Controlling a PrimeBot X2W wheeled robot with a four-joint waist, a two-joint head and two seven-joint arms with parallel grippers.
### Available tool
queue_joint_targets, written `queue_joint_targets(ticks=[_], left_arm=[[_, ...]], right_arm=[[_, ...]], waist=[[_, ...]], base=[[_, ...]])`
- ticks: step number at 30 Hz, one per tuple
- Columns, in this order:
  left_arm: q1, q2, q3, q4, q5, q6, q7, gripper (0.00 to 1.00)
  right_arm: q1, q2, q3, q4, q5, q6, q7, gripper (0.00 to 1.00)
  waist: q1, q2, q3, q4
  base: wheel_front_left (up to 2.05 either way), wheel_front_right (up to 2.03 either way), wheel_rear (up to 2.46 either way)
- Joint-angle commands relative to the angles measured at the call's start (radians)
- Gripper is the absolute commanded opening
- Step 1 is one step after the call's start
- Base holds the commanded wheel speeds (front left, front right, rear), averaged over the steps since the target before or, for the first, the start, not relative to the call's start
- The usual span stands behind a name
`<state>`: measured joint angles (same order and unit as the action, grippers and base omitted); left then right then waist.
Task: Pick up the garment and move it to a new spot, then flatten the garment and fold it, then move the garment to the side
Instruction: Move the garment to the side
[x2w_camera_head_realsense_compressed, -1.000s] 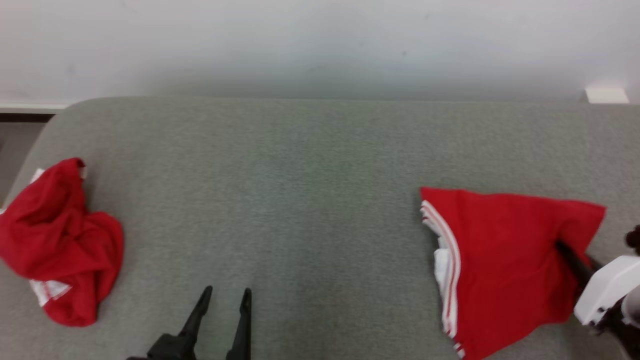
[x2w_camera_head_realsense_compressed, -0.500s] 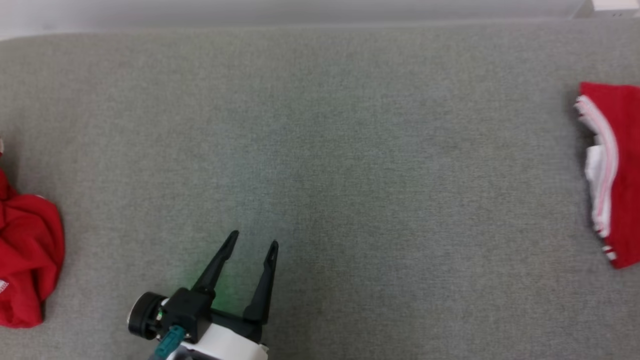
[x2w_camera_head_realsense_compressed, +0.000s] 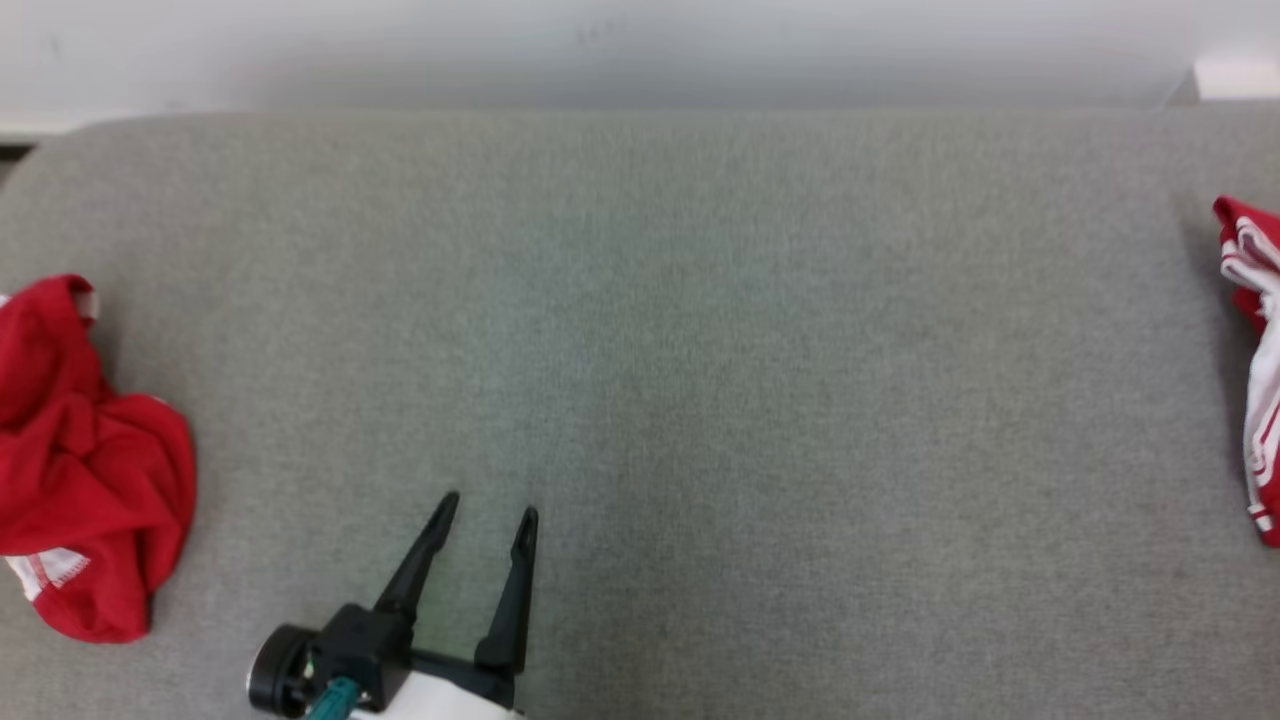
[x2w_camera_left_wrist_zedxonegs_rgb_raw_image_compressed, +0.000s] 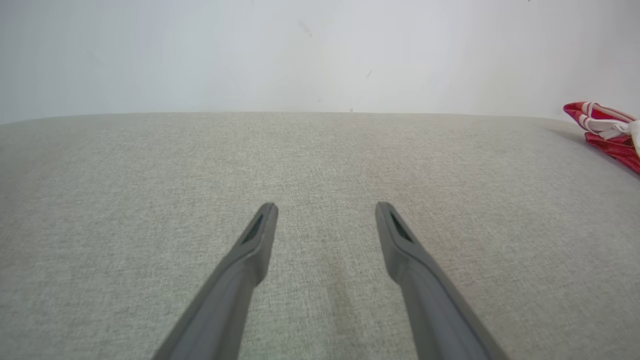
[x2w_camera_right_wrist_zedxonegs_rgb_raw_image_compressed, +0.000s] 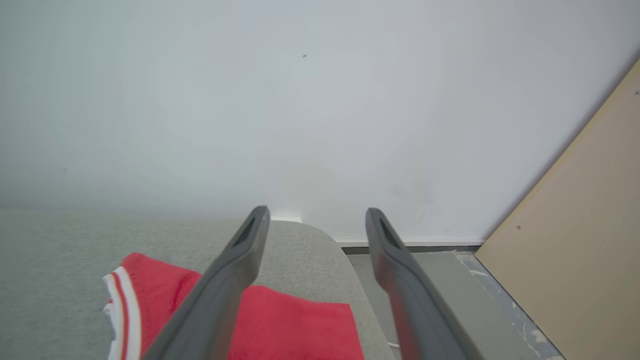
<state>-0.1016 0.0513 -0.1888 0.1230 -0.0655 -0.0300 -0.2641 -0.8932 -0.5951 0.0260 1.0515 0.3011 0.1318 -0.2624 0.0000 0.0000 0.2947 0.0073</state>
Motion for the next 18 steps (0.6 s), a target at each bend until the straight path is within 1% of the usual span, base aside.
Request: queue_joint_targets(ticks=[1, 4, 6, 9, 13, 16, 18], left_arm=[[0.023, 0.003, 0.001, 0.002, -0.011, 0.005, 0.0, 1.0], [0.051, 0.002, 0.001, 0.006, -0.027, 0.02, 0.0, 1.0], [0.075, 0.002, 0.001, 0.008, -0.042, 0.03, 0.0, 1.0], [0.11, 0.001, 0.0, 0.012, -0.051, 0.045, 0.0, 1.0], [0.15, 0.001, 0.004, 0.015, -0.058, 0.059, 0.0, 1.0], [0.169, 0.001, 0.013, 0.016, -0.055, 0.064, 0.0, 1.0], [0.181, 0.001, 0.018, 0.017, -0.054, 0.066, 0.0, 1.0]], right_arm=[[0.085, 0.03, -0.029, -0.046, -0.017, -0.003, -0.002, 1.0], [0.222, 0.083, -0.107, -0.219, -0.06, -0.002, -0.002, 1.0], [0.342, 0.134, -0.156, -0.336, -0.092, -0.002, -0.002, 1.0], [0.512, 0.212, -0.203, -0.505, -0.136, -0.002, -0.003, 1.0], [0.705, 0.326, -0.224, -0.711, -0.178, -0.002, -0.003, 1.0], [0.811, 0.393, -0.214, -0.812, -0.192, -0.002, -0.003, 1.0], [0.866, 0.43, -0.203, -0.853, -0.191, -0.002, -0.003, 1.0]], waist=[[0.0, 0.0, -0.054, -0.003], [0.0, 0.0, -0.118, -0.001], [0.0, 0.0, -0.162, 0.003], [0.0, 0.0, -0.221, 0.009], [0.0, 0.0, -0.28, 0.012], [0.0, 0.0, -0.302, 0.012], [0.0, 0.0, -0.314, 0.014]], base=[[0.0, 0.0, 0.0], [0.0, 0.0, 0.0], [0.0, 0.0, 0.0], [0.0, 0.0, 0.0], [0.0, 0.0, 0.0], [0.0, 0.0, 0.0], [0.0, 0.0, 0.0]])
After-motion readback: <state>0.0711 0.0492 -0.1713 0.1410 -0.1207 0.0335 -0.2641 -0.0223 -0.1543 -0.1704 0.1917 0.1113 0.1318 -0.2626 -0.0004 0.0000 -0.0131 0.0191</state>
